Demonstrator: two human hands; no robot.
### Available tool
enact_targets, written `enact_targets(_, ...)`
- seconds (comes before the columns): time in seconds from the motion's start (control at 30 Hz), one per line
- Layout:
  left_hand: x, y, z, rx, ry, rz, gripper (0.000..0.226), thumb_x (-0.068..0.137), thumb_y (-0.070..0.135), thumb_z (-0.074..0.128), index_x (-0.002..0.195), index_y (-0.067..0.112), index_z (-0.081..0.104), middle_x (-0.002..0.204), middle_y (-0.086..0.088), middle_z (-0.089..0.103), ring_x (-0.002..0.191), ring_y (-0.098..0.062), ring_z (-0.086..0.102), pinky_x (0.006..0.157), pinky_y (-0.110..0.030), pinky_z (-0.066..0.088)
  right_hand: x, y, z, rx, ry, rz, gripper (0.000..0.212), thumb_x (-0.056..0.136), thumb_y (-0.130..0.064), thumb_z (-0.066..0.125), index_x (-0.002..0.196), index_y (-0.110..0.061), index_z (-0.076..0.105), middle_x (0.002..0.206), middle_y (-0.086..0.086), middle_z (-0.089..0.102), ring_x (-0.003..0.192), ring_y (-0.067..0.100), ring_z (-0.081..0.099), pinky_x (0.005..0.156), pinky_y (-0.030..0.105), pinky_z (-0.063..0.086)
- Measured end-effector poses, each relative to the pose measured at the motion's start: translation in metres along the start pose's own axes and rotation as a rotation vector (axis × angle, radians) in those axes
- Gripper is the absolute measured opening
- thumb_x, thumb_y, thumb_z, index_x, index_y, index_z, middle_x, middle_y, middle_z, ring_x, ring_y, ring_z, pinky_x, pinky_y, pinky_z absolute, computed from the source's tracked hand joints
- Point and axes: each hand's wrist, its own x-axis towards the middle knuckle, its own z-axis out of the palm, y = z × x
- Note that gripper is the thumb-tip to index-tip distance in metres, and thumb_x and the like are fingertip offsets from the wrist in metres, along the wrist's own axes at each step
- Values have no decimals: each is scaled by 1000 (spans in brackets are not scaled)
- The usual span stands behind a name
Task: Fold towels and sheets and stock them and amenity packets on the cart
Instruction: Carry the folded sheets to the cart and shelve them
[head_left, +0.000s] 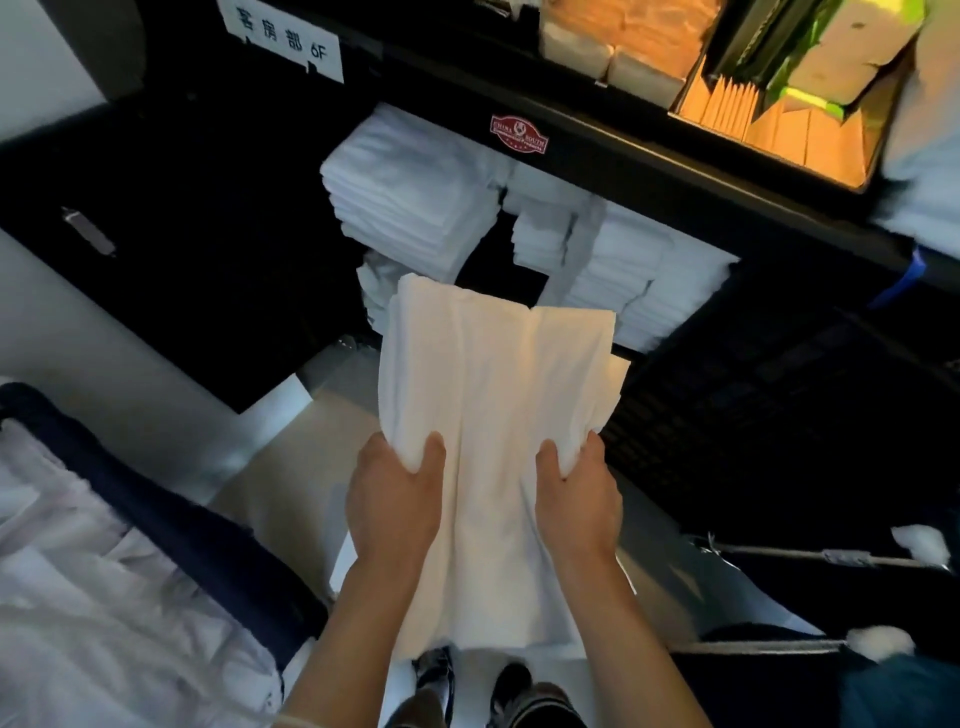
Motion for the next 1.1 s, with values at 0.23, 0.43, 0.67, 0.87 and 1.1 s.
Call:
enact_targets(0.23, 40, -11, 29, 23, 3, -55, 47, 92, 65, 53, 100, 18, 54, 93, 3, 61, 80, -17, 60, 67, -36, 48, 41, -3, 37, -6, -28, 8, 45, 102, -46, 51, 137, -17, 50, 130, 3, 67, 113, 27, 66, 96, 41, 54)
enact_targets(0.43, 65, -22, 76, 82, 10, -93, 49, 91, 66, 53, 100, 18, 54, 94, 1, 62, 81, -21, 62, 73, -40, 53, 80, 25, 73, -22, -44, 32, 42, 102, -46, 52, 134, -20, 52, 124, 3, 68, 109, 27, 66, 90, 38, 53)
enact_targets(0.67, 101, -55, 155, 104, 10, -97, 52, 91, 67, 53, 112, 19, 56, 102, 1, 64, 88, -21, 63, 82, -43, 56, 135, 75, 132, -20, -41, 58, 45, 101, -47, 52, 137, -21, 51, 127, 2, 67, 110, 27, 65, 94, 40, 54)
enact_targets(0.87, 140, -89, 223, 115, -10, -74, 62, 91, 71, 51, 126, 19, 54, 115, 0, 65, 101, -24, 65, 92, -50, 57, 182, 121, 185, 37, -21, 75, 42, 101, -47, 51, 135, -22, 52, 123, 1, 67, 109, 27, 64, 94, 43, 53)
enact_targets(1.1, 186, -110, 303, 58, 4, 1, 59, 90, 69, 51, 124, 21, 55, 115, 0, 64, 99, -23, 63, 91, -48, 56, 245, 165, 237, 72, 33, 69, 48, 101, -46, 50, 143, -23, 47, 130, 1, 65, 116, 29, 62, 99, 44, 50)
